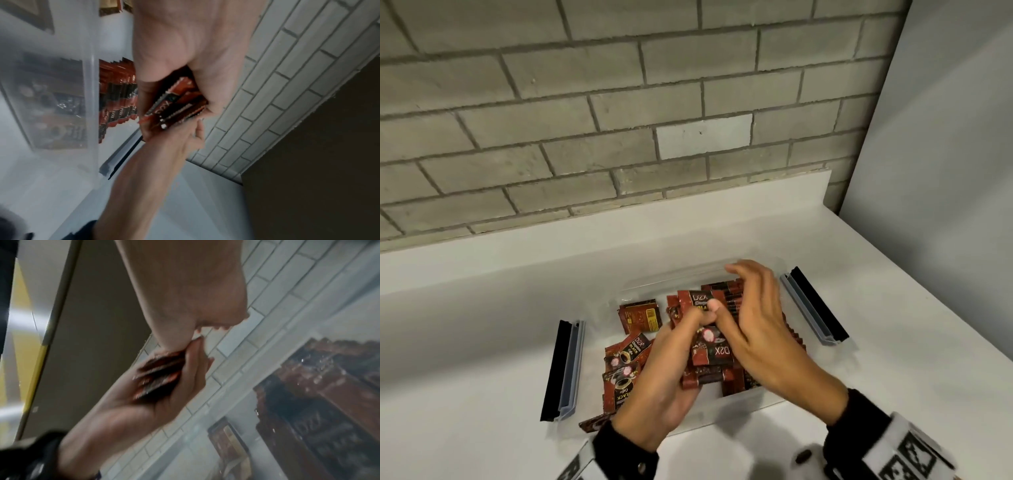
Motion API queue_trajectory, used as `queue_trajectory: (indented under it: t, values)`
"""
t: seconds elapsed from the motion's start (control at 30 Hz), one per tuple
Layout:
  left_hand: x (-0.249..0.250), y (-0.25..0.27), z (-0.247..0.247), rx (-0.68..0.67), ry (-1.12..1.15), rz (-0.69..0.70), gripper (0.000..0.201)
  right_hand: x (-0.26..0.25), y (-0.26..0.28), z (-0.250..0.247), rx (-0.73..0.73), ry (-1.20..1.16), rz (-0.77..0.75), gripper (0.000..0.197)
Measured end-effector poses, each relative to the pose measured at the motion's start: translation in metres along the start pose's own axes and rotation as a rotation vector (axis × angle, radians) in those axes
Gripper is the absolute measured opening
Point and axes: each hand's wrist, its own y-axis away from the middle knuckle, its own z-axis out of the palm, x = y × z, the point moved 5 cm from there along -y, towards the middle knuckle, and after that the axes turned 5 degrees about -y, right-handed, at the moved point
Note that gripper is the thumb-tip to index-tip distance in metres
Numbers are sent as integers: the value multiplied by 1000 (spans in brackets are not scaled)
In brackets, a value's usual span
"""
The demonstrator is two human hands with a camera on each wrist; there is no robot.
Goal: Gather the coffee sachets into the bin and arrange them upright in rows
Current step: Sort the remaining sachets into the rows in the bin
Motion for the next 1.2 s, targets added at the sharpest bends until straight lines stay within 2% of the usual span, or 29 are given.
queue_trajectory:
  t: [0.07, 0.1, 0.13, 0.2, 0.27, 0.4, 0.47, 0.6, 0.67, 0.77, 0.83, 0.9, 0.93, 1.07, 1.2]
  values:
    - [-2, 3, -3, 6, -30, -28, 32, -10, -2, -8, -177, -147, 8, 36]
    - [-3, 3, -4, 1, -51, -23, 24, -17, -1, -10, -296, -196, -2, 39]
    - [-4, 3, -6, 5, -82, -6, 12, -25, -1, -12, -416, -121, -45, 48]
    - [-3, 1, -8, 43, -107, 20, 12, -34, 2, -4, -650, 180, -150, 75]
    - [-4, 1, -6, 56, -42, -21, 12, -34, 0, 6, -750, 352, -183, 88]
    - [-4, -1, -11, 97, -49, -15, 16, -36, -6, 11, -634, 294, -214, 80]
    - [-2, 1, -10, 48, -65, 2, 17, -34, -8, 12, -591, 291, -233, 79]
    - [2, 3, -17, -11, -91, -15, 36, -34, -11, 17, -554, 252, -262, 74]
    - [5, 1, -20, -29, -73, 7, 27, -36, -14, 20, -536, 256, -305, 73]
    - [8, -2, -24, -24, -63, 50, 20, -40, -20, 21, -611, 248, -309, 80]
    - [8, -5, -31, 3, -86, 62, 23, -40, -25, 14, -760, 137, -185, 91]
    - [8, -6, -39, 45, -109, 57, 35, -38, -37, 2, -786, 19, -45, 91]
    - [8, -7, -43, 65, -108, 53, 39, -35, -45, -3, -747, 11, -10, 85]
    - [11, -7, -50, 75, -70, 42, 27, -20, -66, -6, -675, 80, 56, 46]
    - [15, -4, -49, 58, 21, 33, 31, -10, -75, 2, -578, -68, 150, 30]
